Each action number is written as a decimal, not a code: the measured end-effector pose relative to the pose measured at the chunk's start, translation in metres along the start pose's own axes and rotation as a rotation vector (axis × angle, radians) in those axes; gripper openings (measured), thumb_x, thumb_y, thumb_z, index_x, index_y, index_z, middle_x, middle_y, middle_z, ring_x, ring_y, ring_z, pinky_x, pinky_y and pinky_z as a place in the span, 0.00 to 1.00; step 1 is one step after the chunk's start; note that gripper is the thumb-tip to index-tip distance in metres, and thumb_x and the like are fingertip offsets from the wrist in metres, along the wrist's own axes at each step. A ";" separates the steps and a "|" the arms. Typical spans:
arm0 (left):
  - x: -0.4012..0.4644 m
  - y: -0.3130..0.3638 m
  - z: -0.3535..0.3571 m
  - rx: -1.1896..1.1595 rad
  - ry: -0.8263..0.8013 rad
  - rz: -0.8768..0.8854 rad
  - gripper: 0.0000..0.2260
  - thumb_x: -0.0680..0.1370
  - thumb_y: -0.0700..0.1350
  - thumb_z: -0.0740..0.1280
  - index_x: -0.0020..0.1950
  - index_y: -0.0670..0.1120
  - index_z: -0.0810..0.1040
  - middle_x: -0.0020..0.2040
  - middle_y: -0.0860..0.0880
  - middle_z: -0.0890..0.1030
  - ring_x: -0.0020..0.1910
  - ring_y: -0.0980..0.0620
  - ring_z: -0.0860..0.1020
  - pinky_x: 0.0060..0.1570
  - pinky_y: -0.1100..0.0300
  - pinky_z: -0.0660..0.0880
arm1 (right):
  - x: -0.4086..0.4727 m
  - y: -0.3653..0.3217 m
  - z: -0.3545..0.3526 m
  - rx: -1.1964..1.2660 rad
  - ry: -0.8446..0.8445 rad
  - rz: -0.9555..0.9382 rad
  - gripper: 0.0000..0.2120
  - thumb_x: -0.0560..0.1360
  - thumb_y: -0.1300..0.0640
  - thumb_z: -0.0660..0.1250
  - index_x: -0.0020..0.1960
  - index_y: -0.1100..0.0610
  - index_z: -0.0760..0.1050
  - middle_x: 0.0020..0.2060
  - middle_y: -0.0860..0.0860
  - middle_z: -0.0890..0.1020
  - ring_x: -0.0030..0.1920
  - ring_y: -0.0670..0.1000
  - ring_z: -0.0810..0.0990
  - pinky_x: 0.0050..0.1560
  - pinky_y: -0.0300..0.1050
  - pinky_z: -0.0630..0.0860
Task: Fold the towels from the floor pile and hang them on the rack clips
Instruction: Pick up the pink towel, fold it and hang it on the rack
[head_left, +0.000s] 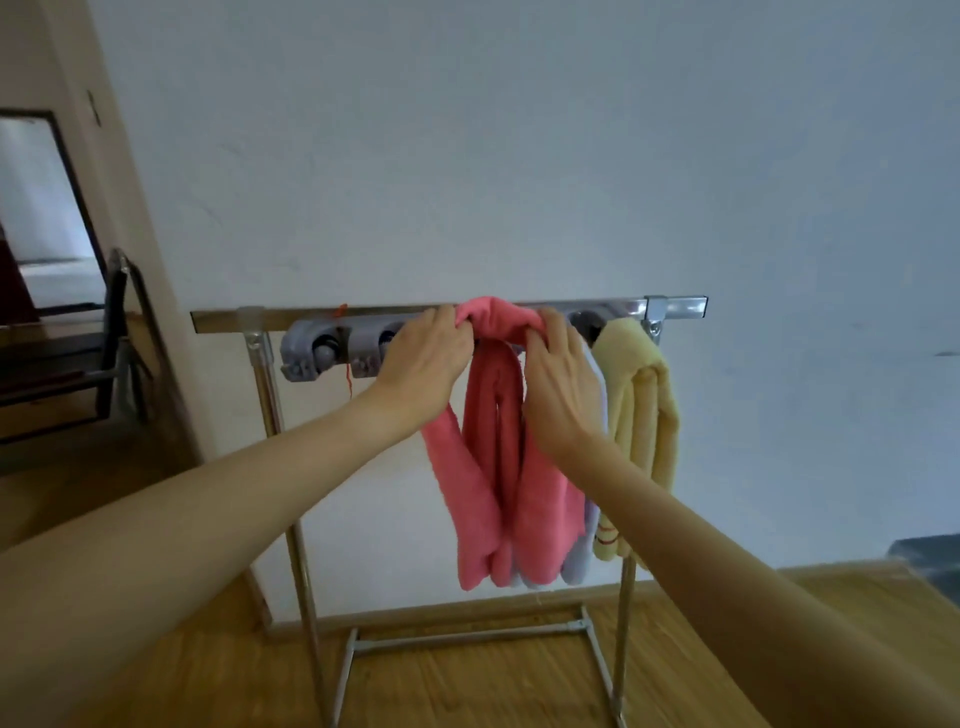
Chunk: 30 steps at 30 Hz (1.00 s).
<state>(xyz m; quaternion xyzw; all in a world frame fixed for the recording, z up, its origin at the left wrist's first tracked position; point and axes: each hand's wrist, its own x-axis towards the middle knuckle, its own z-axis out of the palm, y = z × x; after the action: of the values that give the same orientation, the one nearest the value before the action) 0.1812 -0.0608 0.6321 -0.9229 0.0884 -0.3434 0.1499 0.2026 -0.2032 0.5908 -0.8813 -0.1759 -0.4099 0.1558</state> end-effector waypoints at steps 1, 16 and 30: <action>-0.001 0.003 0.002 0.020 0.010 0.004 0.15 0.74 0.30 0.60 0.59 0.39 0.72 0.55 0.41 0.74 0.54 0.42 0.75 0.42 0.55 0.68 | -0.002 -0.001 0.004 0.037 -0.016 0.004 0.20 0.65 0.71 0.67 0.57 0.66 0.75 0.57 0.61 0.76 0.48 0.60 0.78 0.32 0.49 0.77; -0.039 0.015 0.067 -0.289 0.206 0.113 0.16 0.71 0.29 0.65 0.59 0.36 0.76 0.47 0.39 0.77 0.42 0.40 0.77 0.36 0.50 0.76 | -0.051 0.041 0.061 0.211 -0.119 -0.150 0.24 0.75 0.62 0.53 0.71 0.59 0.64 0.63 0.58 0.72 0.61 0.59 0.73 0.55 0.53 0.77; -0.113 0.052 0.158 -0.880 0.124 -0.386 0.27 0.72 0.48 0.71 0.66 0.42 0.65 0.55 0.49 0.75 0.48 0.51 0.76 0.43 0.57 0.76 | -0.091 0.041 0.082 0.600 -0.005 0.141 0.29 0.76 0.61 0.64 0.71 0.49 0.54 0.69 0.51 0.67 0.54 0.43 0.73 0.49 0.24 0.68</action>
<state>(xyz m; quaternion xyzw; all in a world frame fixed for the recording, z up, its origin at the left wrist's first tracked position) 0.1979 -0.0453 0.4324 -0.8759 0.0612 -0.3495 -0.3270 0.2204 -0.2219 0.4637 -0.8068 -0.2280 -0.3258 0.4369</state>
